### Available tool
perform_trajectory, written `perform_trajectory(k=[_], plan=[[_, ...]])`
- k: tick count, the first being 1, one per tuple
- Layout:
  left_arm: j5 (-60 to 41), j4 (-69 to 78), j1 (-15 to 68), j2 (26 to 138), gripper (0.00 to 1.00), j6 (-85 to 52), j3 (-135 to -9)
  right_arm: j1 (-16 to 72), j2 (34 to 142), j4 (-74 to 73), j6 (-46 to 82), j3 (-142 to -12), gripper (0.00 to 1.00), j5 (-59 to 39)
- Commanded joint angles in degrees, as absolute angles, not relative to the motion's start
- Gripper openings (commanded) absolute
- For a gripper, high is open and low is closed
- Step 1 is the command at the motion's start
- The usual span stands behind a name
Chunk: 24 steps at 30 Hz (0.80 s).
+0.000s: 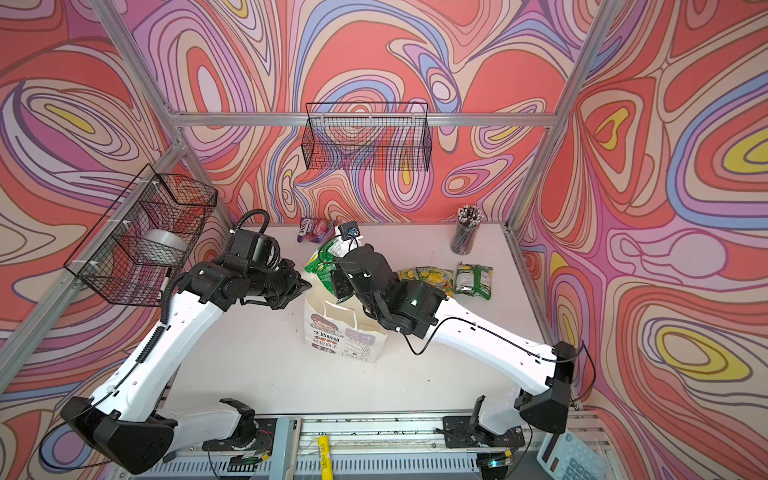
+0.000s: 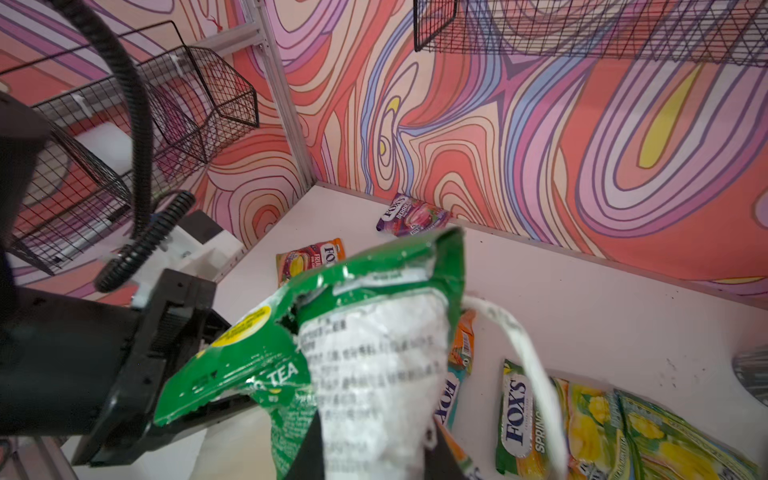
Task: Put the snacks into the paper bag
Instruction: 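Lift the green packet with the right gripper and carry it over the bag, then lower the green packet into the bag and open the right gripper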
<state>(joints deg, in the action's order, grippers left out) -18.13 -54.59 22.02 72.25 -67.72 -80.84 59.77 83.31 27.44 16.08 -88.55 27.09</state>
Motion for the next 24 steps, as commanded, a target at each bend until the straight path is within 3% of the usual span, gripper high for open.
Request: perform_trajectory(k=[1, 15, 20, 24], plan=[[-16.47, -55.94, 21.57, 70.43, 0.0, -66.41, -80.24, 60.19, 82.95, 28.37, 15.73, -87.01, 0.0, 30.31], [-15.77, -56.04, 21.45, 71.27, 0.0, -65.38, -80.17, 61.65, 81.95, 29.5, 16.41, -78.81, 0.0, 27.73], [-15.66, -55.63, 21.53, 71.37, 0.0, -65.14, -79.2, 61.67, 82.87, 29.34, 16.12, -79.28, 0.29, 26.81], [-15.47, -55.76, 21.49, 71.46, 0.0, -64.47, -78.84, 61.67, 82.84, 28.77, 15.95, -79.58, 0.43, 26.23]])
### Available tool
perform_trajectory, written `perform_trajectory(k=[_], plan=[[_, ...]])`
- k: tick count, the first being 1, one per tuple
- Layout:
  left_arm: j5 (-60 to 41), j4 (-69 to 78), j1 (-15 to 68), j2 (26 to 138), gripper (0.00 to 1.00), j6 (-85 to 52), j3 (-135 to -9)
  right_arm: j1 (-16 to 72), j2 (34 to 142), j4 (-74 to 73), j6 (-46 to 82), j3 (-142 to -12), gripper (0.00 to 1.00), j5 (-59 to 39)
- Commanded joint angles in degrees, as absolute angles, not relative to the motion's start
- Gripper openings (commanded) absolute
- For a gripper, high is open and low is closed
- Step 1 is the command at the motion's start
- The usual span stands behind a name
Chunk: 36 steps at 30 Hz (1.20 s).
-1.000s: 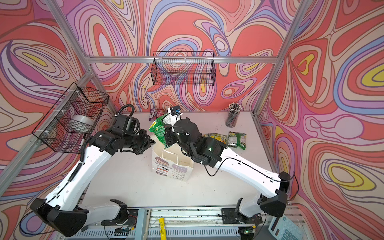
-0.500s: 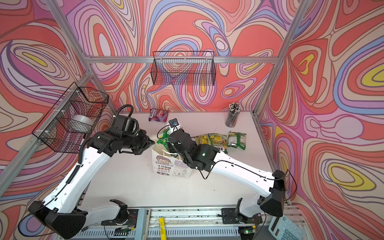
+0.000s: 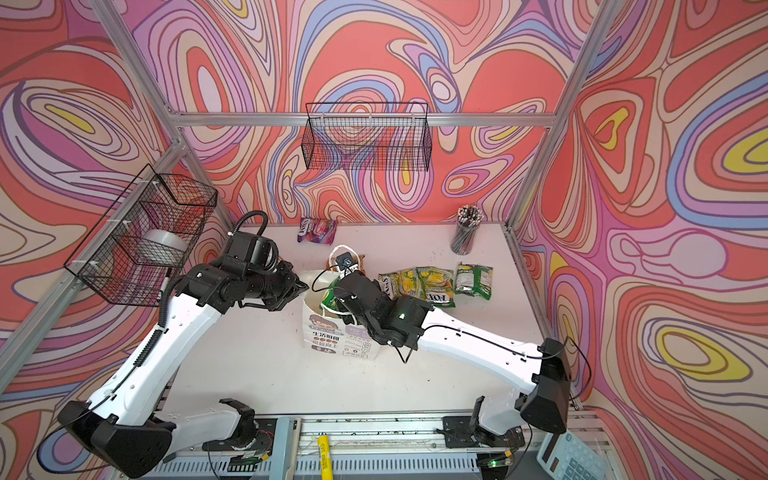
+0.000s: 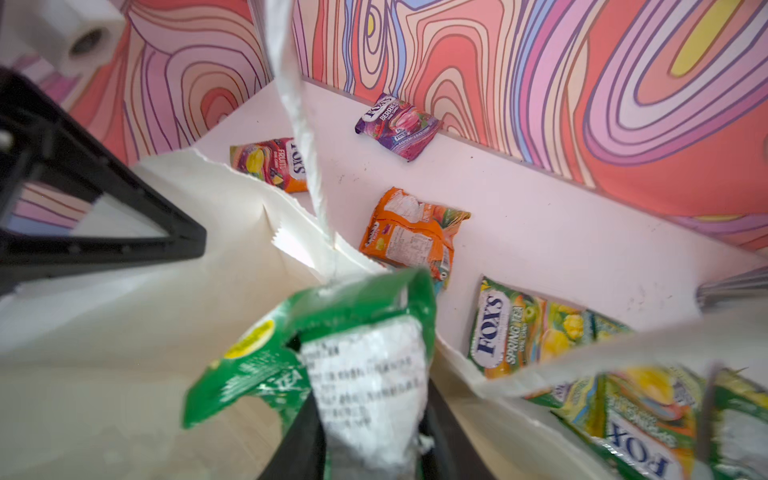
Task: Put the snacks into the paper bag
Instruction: 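Lower the green packet into the bag and open the right gripper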
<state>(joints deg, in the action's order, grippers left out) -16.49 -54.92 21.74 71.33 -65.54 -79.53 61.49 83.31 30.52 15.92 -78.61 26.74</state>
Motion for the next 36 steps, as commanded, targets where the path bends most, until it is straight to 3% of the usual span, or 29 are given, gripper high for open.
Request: perform_trajectory(k=[1, 7, 17, 25, 31, 36], plan=[[-15.37, -55.81, 21.52, 71.46, 0.0, -64.29, -78.76, 61.75, 82.87, 28.74, 15.91, -79.63, 0.45, 26.03], [-14.55, -56.31, 21.48, 71.72, 0.0, -62.91, -78.66, 61.62, 82.58, 28.41, 15.93, -80.47, 0.56, 24.45], [-11.0, -61.69, 21.52, 73.9, 0.0, -52.7, -81.65, 61.61, 80.56, 32.87, 16.94, -87.09, 0.87, 18.95], [-7.87, -66.11, 21.53, 76.02, 0.0, -44.37, -84.99, 61.61, 80.21, 41.67, 17.77, -99.18, 0.93, 15.79], [-6.93, -69.61, 21.51, 77.42, 0.0, -38.63, -87.73, 60.63, 77.78, 47.72, 19.22, -105.07, 0.99, 28.77], [-5.94, -71.98, 21.53, 77.57, 0.0, -35.86, -88.78, 47.45, 74.79, 52.8, 25.16, -103.97, 0.98, 27.94]])
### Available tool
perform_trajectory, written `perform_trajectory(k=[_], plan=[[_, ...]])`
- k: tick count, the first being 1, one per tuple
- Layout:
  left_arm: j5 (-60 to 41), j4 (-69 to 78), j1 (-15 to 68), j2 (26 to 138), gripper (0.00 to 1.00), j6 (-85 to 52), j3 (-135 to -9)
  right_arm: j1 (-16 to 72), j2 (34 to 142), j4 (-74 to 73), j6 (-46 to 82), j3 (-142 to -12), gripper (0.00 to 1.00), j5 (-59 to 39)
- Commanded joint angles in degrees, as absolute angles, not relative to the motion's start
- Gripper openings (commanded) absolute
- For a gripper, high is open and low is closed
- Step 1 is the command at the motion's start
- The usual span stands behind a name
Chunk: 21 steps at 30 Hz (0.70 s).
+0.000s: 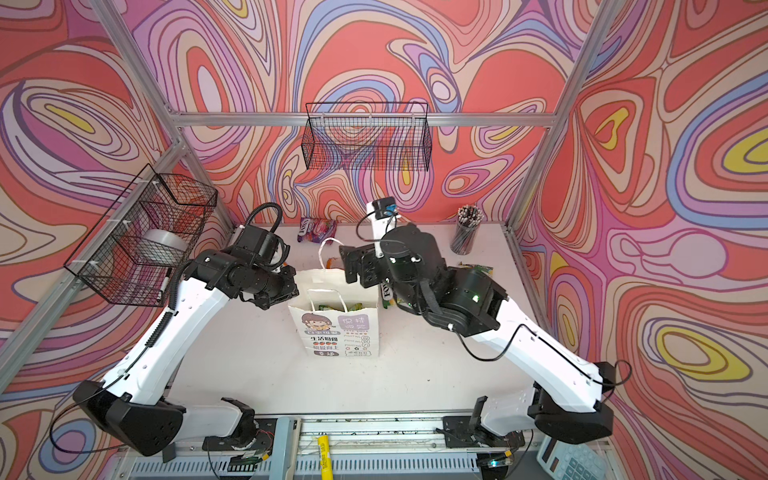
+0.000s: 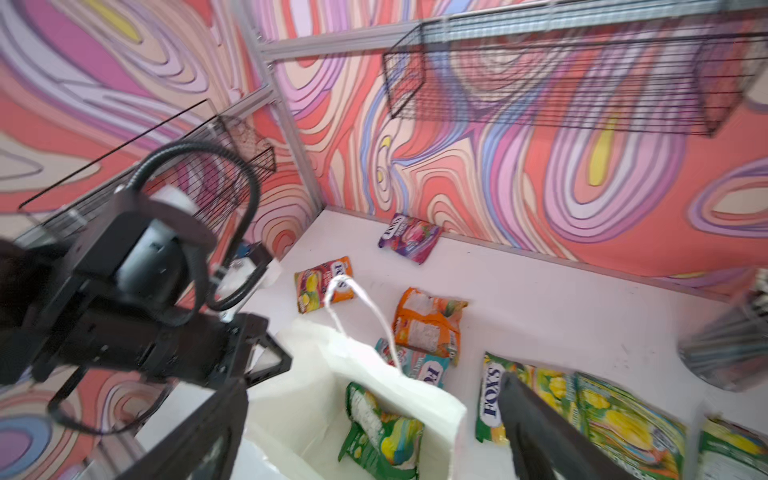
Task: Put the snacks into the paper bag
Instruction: 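Lower the green packet into the bag and open the right gripper, then move the right gripper to the crumpled green-yellow packet near the pen cup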
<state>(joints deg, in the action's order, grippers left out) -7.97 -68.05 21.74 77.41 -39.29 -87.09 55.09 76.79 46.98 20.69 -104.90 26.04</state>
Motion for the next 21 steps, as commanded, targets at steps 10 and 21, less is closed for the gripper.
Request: perform_trajectory(k=[10, 21], plan=[[-7.88, -69.74, 21.55, 75.85, 0.0, -36.3, -87.1, 11.72, 72.27, 42.18, 33.89, -80.05, 0.98, 9.29], [-10.0, -68.47, 21.7, 74.54, 0.0, -36.57, -85.91, -3.25, 86.05, 23.57, 33.45, -63.61, 0.98, 9.45]])
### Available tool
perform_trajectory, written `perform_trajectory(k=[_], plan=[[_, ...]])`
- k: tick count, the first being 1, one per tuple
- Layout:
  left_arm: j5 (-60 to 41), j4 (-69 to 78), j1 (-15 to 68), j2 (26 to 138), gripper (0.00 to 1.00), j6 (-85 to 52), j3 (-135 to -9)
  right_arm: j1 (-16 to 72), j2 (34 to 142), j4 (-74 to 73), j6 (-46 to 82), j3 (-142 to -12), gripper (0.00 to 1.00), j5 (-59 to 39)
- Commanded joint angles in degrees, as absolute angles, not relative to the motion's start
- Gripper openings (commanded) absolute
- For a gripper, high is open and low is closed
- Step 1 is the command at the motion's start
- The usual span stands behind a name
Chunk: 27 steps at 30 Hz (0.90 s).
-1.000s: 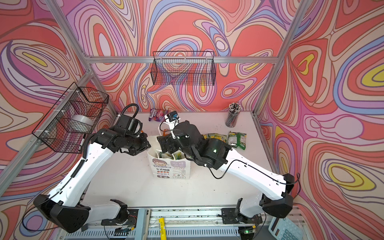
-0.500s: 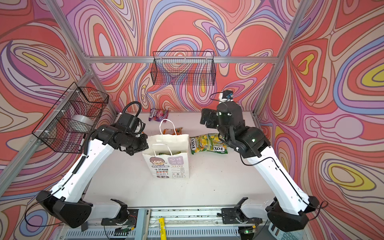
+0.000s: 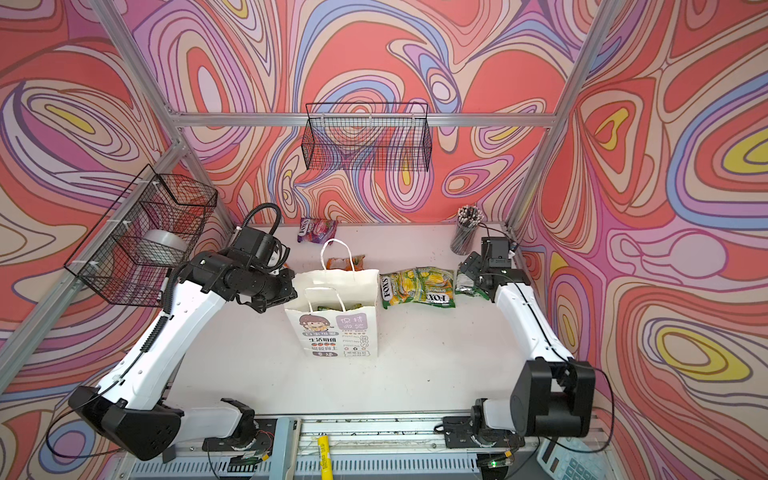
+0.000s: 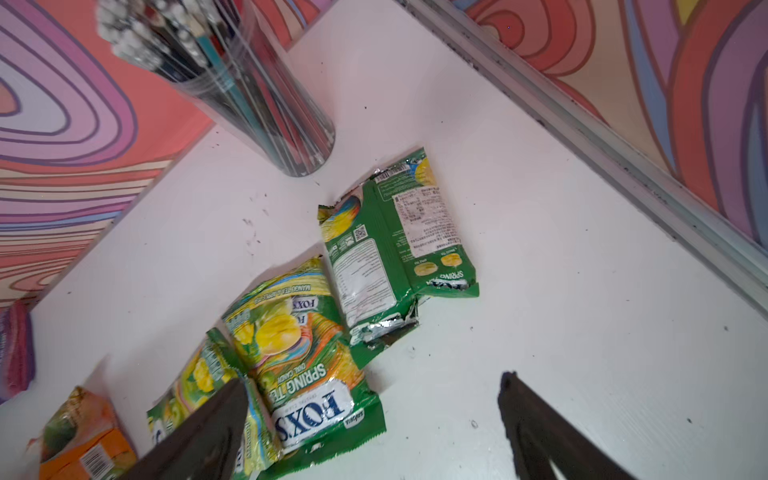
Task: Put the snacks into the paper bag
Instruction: 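Move the right gripper to the crumpled green-yellow packet near the pen cup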
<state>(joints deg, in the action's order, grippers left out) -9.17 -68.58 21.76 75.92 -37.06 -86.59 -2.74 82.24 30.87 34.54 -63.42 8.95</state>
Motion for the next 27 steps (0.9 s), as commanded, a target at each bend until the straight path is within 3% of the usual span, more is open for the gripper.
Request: perform_trajectory(k=[1, 7, 21, 23, 27], plan=[[-10.01, -68.45, 21.64, 74.23, 0.0, -36.7, -85.84, -3.22, 88.56, 23.31, 32.78, -64.4, 0.98, 9.97], [-10.15, -67.78, 21.62, 73.39, 0.0, -37.34, -85.48, -3.52, 102.87, 28.63, 28.89, -73.05, 0.98, 13.21], [-11.23, -65.82, 21.66, 72.8, 0.0, -38.16, -84.01, -3.93, 116.48, 34.22, 24.81, -82.35, 0.98, 11.64], [-11.27, -65.47, 21.67, 72.4, 0.0, -38.36, -83.77, -4.04, 116.74, 34.04, 24.71, -82.35, 0.94, 10.1], [-12.3, -64.86, 21.63, 71.65, 0.0, -39.23, -84.03, -4.65, 117.28, 33.5, 24.79, -81.71, 0.73, 7.38]])
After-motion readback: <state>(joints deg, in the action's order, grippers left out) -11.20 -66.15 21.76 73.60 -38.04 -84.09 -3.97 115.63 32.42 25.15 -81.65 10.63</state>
